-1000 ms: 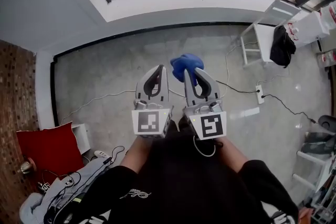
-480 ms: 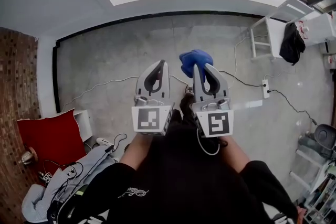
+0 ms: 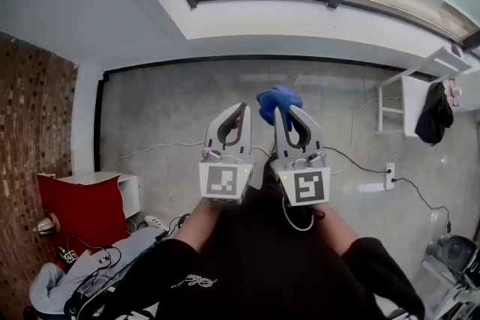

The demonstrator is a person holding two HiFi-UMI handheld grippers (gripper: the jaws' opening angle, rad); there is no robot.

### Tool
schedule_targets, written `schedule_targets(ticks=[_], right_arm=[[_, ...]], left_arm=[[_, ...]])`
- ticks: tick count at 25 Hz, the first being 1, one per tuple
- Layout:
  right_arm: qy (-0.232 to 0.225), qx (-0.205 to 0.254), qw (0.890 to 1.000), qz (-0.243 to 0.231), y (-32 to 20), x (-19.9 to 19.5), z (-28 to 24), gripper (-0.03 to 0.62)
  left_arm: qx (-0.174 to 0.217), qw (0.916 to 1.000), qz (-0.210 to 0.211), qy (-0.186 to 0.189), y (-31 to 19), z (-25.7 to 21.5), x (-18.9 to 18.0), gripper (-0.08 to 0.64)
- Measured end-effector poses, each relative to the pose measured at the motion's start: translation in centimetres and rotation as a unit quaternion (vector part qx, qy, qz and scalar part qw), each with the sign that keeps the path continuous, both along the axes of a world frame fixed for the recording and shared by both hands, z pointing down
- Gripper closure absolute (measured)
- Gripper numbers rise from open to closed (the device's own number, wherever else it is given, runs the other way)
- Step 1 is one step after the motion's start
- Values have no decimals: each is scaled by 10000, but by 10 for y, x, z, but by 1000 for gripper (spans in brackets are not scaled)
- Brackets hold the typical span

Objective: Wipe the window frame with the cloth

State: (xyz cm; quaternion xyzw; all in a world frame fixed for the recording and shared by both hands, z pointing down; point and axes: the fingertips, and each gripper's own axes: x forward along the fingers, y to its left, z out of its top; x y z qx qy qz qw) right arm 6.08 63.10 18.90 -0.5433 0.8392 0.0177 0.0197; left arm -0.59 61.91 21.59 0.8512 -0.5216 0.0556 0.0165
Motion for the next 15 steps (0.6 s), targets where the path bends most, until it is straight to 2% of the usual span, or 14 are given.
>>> schedule_targets(ticks=[4,9,12,15], right_arm=[[58,91,9998,-189,-49,15,-6,571],[96,-57,9997,-236,-107,44,0,571],[66,-238,9994,-227,-132,51,7,571],[134,-375,9988,-302,-163,38,18,571]], left_arm=[[-138,9998,-137,-21,-50,3,16,556],[-274,9995,-171,-50,-97,10,42,556],[-427,9987,-251,-95,-118,17,39,556],[-504,9980,-384,-72,-149,24,22,556]])
